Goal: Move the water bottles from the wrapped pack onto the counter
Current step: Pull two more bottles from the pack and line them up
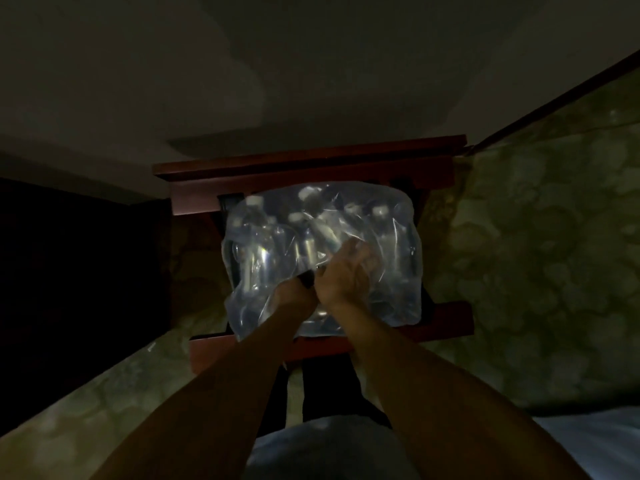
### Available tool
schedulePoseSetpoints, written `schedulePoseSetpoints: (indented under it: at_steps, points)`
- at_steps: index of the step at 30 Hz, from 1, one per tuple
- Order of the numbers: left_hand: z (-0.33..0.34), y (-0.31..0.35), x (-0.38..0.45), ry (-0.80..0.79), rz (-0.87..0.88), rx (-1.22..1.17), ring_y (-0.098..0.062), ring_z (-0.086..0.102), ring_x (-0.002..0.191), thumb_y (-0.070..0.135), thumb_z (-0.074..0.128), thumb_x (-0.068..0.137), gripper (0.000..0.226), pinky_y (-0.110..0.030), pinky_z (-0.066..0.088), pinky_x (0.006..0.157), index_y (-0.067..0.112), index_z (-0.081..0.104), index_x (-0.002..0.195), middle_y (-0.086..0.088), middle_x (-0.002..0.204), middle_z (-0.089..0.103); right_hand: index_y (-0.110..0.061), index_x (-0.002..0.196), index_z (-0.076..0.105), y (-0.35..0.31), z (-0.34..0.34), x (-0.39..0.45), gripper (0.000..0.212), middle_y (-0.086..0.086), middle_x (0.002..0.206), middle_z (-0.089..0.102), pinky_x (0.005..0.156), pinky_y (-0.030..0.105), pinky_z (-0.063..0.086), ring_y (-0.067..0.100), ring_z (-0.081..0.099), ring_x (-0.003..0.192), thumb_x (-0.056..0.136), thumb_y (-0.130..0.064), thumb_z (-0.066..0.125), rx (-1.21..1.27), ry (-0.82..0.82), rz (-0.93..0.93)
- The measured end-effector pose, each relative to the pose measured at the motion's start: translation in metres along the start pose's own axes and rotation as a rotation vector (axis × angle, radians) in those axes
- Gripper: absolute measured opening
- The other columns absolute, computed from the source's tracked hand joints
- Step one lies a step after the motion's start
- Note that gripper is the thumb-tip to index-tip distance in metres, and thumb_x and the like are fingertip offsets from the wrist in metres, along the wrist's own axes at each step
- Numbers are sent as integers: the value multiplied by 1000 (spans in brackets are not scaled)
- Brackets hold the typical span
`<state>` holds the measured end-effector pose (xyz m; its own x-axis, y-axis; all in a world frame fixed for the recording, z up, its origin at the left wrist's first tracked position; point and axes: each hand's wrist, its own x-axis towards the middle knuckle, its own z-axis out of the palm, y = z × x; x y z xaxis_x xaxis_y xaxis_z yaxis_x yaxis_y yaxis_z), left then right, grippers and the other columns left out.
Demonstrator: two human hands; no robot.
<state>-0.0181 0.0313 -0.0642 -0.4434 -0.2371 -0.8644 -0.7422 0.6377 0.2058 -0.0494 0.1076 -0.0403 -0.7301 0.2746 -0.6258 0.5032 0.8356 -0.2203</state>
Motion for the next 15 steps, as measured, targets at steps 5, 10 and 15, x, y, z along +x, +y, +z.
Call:
schedulePoseSetpoints:
  at_steps: [5, 10, 15]
  points:
    - [10, 9, 14, -59, -111, 6, -18, 63, 96, 45, 46, 96, 36, -28, 49, 80, 14, 64, 102, -6, 108, 67, -10, 143, 22, 9, 6, 15, 69, 18, 143, 34, 77, 27, 38, 31, 41, 126, 90, -35, 59, -70, -7, 78]
    - [16, 14, 19, 5, -192, -59, -25, 62, 108, 37, 52, 94, 37, -33, 45, 81, 9, 67, 114, -11, 101, 66, -2, 139, 36, 8, 5, 20, 58, 18, 134, 54, 71, 25, 36, 29, 56, 116, 96, -37, 53, -8, -109, 81]
    - [21, 6, 18, 36, -136, -162, -20, 69, 92, 38, 54, 91, 28, -29, 54, 81, 18, 72, 95, -4, 95, 72, -3, 130, 54, 2, -11, 8, 53, 15, 126, 62, 79, 25, 40, 29, 59, 113, 92, -40, 56, 209, -307, 131]
